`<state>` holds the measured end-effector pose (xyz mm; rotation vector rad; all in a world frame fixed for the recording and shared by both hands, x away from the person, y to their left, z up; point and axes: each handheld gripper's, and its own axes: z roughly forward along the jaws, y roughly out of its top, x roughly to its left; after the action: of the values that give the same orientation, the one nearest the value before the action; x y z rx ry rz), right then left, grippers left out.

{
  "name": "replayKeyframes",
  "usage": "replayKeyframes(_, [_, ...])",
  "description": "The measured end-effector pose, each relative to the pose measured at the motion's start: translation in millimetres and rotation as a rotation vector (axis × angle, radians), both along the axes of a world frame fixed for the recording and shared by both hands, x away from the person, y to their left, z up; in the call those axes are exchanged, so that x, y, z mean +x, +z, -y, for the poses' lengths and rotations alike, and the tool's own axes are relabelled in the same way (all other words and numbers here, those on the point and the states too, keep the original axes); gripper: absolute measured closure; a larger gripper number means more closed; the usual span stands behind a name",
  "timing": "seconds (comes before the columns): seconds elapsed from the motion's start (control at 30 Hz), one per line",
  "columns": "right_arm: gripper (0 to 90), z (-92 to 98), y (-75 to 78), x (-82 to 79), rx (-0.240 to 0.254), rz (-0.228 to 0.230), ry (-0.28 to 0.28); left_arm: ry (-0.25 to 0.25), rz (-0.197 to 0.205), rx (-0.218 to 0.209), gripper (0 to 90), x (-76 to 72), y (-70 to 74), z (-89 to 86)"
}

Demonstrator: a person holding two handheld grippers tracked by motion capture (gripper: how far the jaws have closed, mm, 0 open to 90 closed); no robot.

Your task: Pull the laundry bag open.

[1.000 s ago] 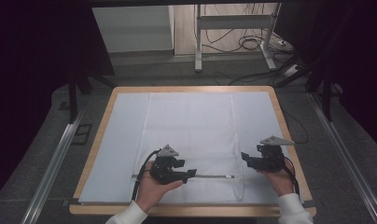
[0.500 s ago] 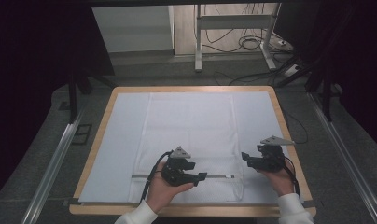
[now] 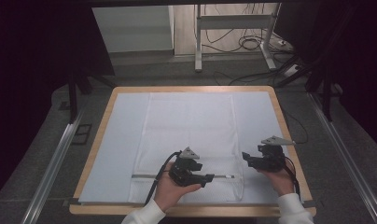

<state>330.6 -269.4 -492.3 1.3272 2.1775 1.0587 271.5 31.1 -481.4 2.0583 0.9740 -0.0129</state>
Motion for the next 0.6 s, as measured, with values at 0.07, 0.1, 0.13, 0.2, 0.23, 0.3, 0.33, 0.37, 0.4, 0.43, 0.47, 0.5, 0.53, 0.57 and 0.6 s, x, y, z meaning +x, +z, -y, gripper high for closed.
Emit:
replayKeyframes(0.07, [25.2,-0.3,-0.1,-0.1,-0.003,0.000,0.001,-0.001,-0.002,-0.002,37.6,0.0,-0.3,1.3])
replayKeyframes(0.1, [25.2,-0.3,-0.1,-0.2,-0.006,0.000,0.001,-0.003,-0.003,-0.004,37.8,0.0,-0.6,2.2])
replayKeyframes(0.13, [25.3,-0.2,-0.2,-0.1,-0.008,0.001,0.001,-0.010,-0.003,0.004,38.4,0.2,-0.7,2.9])
replayKeyframes(0.2, [25.3,0.2,-0.5,-0.1,-0.007,0.001,0.000,-0.014,-0.008,-0.001,39.2,-0.3,-0.7,5.2])
replayKeyframes(0.23, [25.3,0.2,-0.6,-0.2,-0.010,0.001,0.001,-0.014,-0.008,0.001,39.1,-0.5,-0.5,6.4])
replayKeyframes(0.3, [25.3,0.1,-0.6,-0.3,-0.011,0.001,0.001,-0.021,-0.005,0.008,39.0,-0.3,-0.2,7.7])
replayKeyframes(0.33, [25.3,0.1,-0.6,-0.3,-0.011,0.002,0.000,-0.016,-0.007,0.002,39.0,-0.3,-0.3,9.4])
replayKeyframes(0.37, [25.3,0.2,-0.6,-0.3,-0.011,0.002,0.000,-0.016,-0.008,0.003,38.9,0.1,-0.3,10.7])
replayKeyframes(0.4, [25.3,0.2,-0.5,-0.4,-0.010,0.002,-0.001,-0.018,-0.008,0.007,38.9,0.5,-0.7,11.6])
replayKeyframes(0.43, [25.3,0.2,-0.7,-0.4,-0.011,0.001,-0.001,-0.017,-0.009,0.011,39.0,0.7,-1.6,13.1])
replayKeyframes(0.47, [25.4,0.1,-1.0,-0.4,-0.012,0.000,0.000,-0.017,-0.013,0.020,39.0,1.3,-2.7,14.5])
replayKeyframes(0.5, [25.4,0.1,-1.6,-0.3,-0.016,-0.001,0.001,-0.017,-0.016,0.023,39.0,2.2,-4.0,15.7])
replayKeyframes(0.53, [25.4,0.1,-2.2,-0.1,-0.017,-0.002,0.002,-0.017,-0.018,0.023,39.2,3.2,-5.1,16.8])
replayKeyframes(0.57, [25.4,0.2,-2.5,0.0,-0.018,-0.002,0.002,-0.015,-0.023,0.021,39.3,4.2,-5.8,17.9])
replayKeyframes(0.6, [25.4,0.3,-2.7,0.0,-0.018,-0.002,0.002,-0.017,-0.024,0.023,39.5,5.0,-6.4,18.6])
